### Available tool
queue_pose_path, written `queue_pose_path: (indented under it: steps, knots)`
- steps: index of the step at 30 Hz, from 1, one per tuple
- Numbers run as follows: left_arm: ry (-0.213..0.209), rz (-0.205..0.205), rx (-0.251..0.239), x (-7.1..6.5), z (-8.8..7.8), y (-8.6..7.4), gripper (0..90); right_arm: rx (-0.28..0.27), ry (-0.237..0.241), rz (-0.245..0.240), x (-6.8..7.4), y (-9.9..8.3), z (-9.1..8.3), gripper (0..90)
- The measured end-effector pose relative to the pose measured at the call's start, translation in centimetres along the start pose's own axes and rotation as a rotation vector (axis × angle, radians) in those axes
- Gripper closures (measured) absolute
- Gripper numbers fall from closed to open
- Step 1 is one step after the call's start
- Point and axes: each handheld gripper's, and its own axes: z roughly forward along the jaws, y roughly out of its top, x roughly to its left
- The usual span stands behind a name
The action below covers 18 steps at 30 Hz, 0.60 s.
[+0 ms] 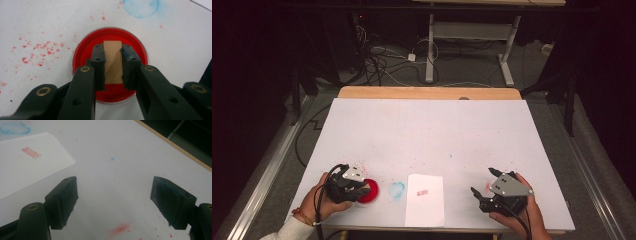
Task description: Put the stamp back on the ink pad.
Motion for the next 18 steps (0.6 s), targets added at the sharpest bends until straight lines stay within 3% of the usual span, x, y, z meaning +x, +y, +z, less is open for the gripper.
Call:
queue_pose_path:
  steps: [18]
  knots:
    - [0.006,-0.003,0.004,-0.06,0.06,0.01,72.6,0.0,0.005,0.002,0.02,-0.02,0.01,22.5]
